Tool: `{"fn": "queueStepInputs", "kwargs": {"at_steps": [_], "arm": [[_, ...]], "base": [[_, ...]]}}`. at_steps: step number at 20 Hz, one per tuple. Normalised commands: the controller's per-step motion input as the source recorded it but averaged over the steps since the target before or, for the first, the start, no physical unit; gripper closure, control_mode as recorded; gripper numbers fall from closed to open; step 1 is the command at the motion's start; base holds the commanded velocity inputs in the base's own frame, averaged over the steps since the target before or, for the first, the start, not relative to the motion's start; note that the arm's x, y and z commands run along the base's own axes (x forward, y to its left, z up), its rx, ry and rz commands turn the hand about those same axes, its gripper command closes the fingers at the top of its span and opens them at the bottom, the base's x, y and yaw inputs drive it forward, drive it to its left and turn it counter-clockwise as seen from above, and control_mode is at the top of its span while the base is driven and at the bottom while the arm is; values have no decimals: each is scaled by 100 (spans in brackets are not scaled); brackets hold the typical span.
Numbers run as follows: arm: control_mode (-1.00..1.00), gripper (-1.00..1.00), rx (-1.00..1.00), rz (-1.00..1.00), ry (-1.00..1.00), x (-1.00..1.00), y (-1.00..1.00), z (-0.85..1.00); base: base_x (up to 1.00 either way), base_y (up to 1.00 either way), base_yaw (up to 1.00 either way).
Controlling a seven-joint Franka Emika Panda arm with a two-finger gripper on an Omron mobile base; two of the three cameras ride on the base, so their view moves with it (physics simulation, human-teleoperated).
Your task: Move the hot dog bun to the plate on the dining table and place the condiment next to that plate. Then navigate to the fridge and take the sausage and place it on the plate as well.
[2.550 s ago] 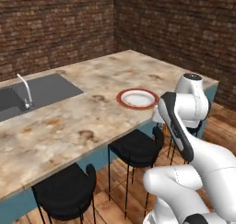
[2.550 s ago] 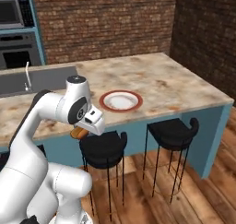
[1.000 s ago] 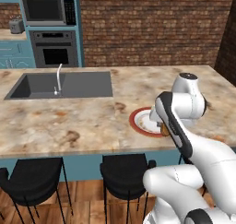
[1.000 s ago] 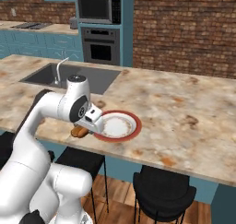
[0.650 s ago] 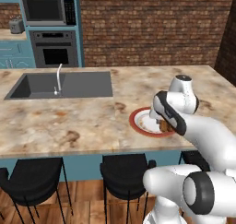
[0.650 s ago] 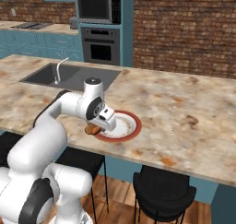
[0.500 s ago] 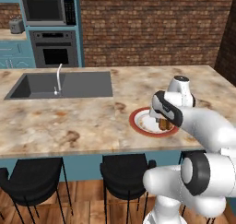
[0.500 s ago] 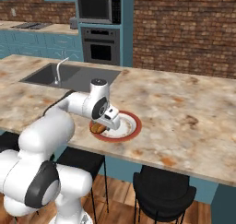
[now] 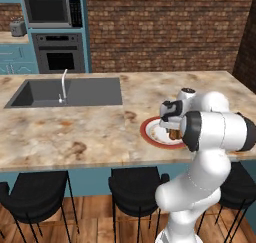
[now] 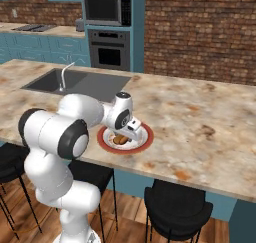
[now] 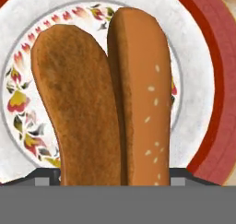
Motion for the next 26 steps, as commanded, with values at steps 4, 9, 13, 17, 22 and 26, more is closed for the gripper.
{"fn": "queueStepInputs", "kwargs": {"at_steps": [4, 9, 13, 17, 22, 26], "arm": [[-100, 100, 1, 0, 4, 58, -32, -39], [-100, 100, 4, 0, 2, 13, -31, -37], [-100, -100, 3, 0, 0, 0, 3, -8], [-100, -100, 1, 0, 0, 1, 10, 10], [-100, -100, 0, 0, 0, -4, 13, 46], [-100, -100, -5, 0, 0, -10, 8, 71]], "base": [[0, 0, 0], [0, 0, 0], [0, 0, 0], [0, 0, 0], [0, 0, 0], [0, 0, 0]]}}
